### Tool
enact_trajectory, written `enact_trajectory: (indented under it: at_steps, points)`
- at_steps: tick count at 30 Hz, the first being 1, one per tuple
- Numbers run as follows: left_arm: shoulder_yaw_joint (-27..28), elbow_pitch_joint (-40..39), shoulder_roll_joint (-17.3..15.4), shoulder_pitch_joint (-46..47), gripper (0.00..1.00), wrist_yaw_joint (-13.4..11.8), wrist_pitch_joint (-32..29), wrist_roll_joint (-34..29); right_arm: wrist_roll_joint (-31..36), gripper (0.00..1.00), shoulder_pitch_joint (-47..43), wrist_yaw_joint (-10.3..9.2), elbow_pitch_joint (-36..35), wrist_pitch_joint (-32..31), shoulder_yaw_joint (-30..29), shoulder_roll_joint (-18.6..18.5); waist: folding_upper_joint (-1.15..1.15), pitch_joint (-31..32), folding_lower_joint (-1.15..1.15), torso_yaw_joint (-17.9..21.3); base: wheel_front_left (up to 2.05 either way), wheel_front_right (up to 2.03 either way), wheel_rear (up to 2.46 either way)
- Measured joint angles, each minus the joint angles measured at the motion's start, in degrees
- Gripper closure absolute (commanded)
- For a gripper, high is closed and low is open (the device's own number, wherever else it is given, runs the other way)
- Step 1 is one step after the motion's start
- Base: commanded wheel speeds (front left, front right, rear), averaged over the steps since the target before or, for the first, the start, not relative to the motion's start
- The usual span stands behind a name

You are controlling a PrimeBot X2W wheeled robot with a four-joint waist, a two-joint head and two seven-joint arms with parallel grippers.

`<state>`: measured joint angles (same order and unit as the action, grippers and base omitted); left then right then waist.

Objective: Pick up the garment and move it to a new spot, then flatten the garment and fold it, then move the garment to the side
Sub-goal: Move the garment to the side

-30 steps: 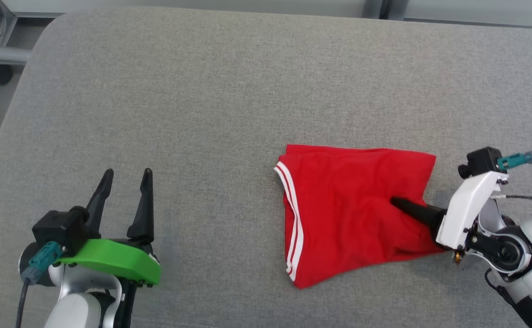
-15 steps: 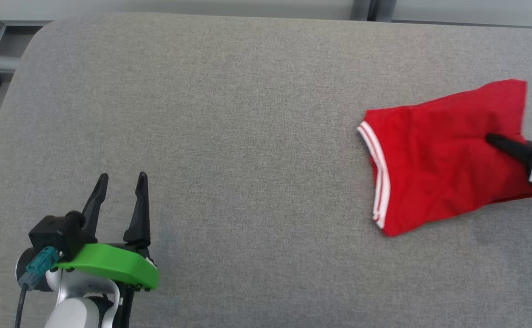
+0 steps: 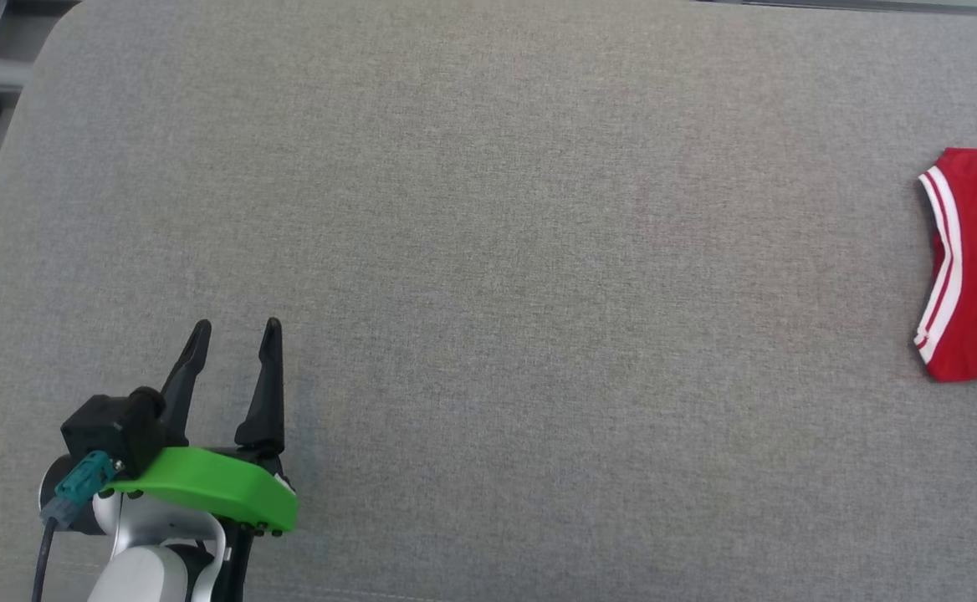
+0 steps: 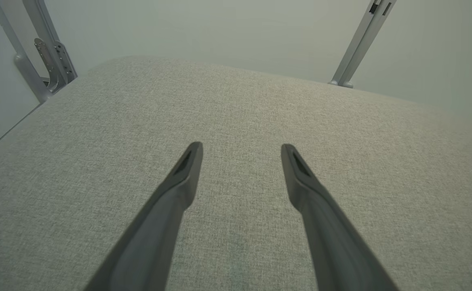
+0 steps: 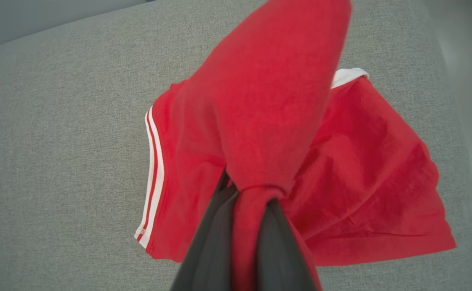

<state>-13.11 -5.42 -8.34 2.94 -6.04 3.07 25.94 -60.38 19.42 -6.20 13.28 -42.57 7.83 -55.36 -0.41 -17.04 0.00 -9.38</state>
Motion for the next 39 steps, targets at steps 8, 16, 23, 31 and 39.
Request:
enact_trajectory:
  at_steps: [8, 16, 23, 31, 39]
  points:
    - [0.5, 1.2, -0.1, 0.0, 0.00, 0.0, -0.1, 0.5, 0.6, 1.00, -1.1, -0.31, 2.9, -2.5, -1.6, -4.4, 0.00, -1.2, 0.00, -0.6, 0.00, 0.00, 0.00]
    - [2.0, 2.9, -0.2, 0.0, 0.00, 0.0, -0.1, 0.9, 3.2, 0.11, -3.0, -0.46, 5.6, -1.9, -2.9, -7.0, 0.00, -1.8, 0.00, -0.8, 0.00, 0.00, 0.00]
    - [3.3, 4.8, -0.1, 0.0, 0.00, 0.0, 0.1, 1.4, 11.9, 0.00, -6.4, -0.89, 8.4, 4.0, -0.9, -8.1, 0.00, -1.7, 0.00, -0.1, 0.00, 0.00, 0.00]
    - [5.2, 5.2, -0.1, 0.0, 0.00, 0.0, 2.9, 1.5, 18.1, 0.00, -7.8, -0.89, 5.9, 15.5, -0.3, -5.9, 0.00, 0.3, 0.00, 2.0, 0.00, 0.00, 0.00]
    - [6.1, 7.2, -1.8, 0.0, 0.00, 0.0, 6.6, -1.2, 24.9, 0.00, -5.6, -0.92, -1.7, 32.1, 0.2, 1.5, 0.00, 4.3, 0.00, 5.2, 0.00, 0.00, 0.00]
